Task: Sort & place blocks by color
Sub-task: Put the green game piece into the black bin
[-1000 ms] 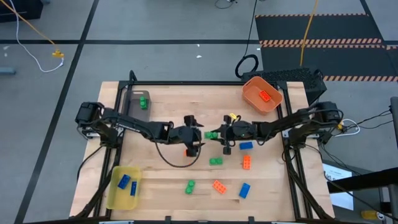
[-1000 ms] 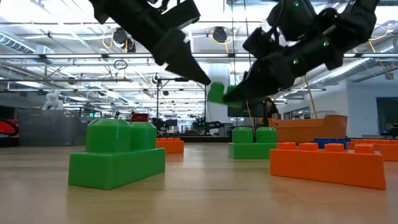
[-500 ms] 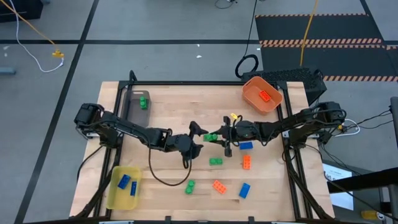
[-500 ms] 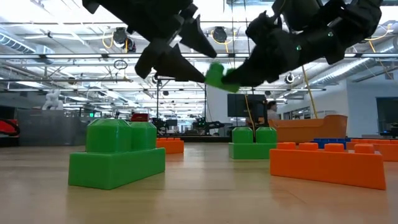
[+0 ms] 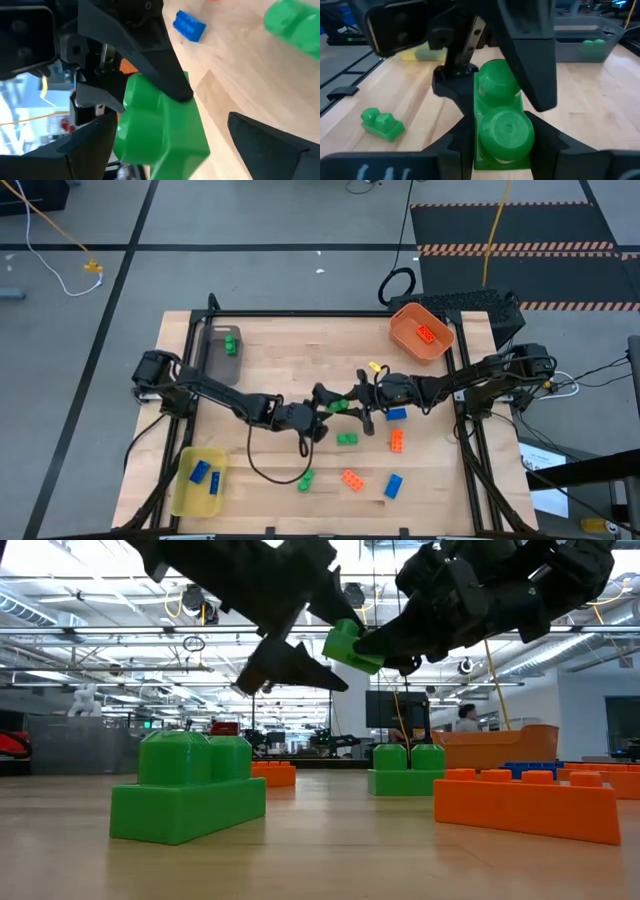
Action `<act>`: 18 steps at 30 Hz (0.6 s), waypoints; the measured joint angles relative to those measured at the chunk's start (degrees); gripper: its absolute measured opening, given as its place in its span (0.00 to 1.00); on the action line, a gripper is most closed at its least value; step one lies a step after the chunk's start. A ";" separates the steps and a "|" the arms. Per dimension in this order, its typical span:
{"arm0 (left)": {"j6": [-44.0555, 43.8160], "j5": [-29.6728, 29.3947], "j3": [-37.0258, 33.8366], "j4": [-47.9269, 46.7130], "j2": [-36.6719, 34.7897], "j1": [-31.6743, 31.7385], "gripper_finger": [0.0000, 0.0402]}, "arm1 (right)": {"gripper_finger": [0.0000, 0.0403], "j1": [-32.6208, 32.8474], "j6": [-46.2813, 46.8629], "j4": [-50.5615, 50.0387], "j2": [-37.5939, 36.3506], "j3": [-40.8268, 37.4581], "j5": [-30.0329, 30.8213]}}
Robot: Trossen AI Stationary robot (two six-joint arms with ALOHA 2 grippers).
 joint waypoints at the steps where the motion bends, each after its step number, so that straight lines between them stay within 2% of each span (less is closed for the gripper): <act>1: 0.75 -0.70 0.00 0.70 0.42 -0.14 0.94 | 0.29 0.00 0.00 0.00 0.00 0.00 -0.02; 4: 1.62 -1.86 0.00 2.41 1.48 -0.23 0.89 | 0.29 0.00 0.02 -0.17 0.00 0.00 -0.02; 7: 0.98 -2.41 0.00 3.31 1.45 -0.17 0.80 | 0.29 0.00 0.04 -0.25 0.00 0.00 0.00; 10: 0.95 -3.98 0.00 3.91 1.41 -0.37 0.67 | 0.33 0.00 1.03 -0.38 0.00 0.00 0.02; 14: 0.50 -6.48 0.00 4.60 1.37 -1.04 0.44 | 0.40 0.00 1.89 -0.32 0.00 0.00 0.04; 18: -0.37 -9.14 0.00 4.78 1.37 -1.73 0.43 | 0.42 0.00 1.90 -0.35 0.00 0.00 0.15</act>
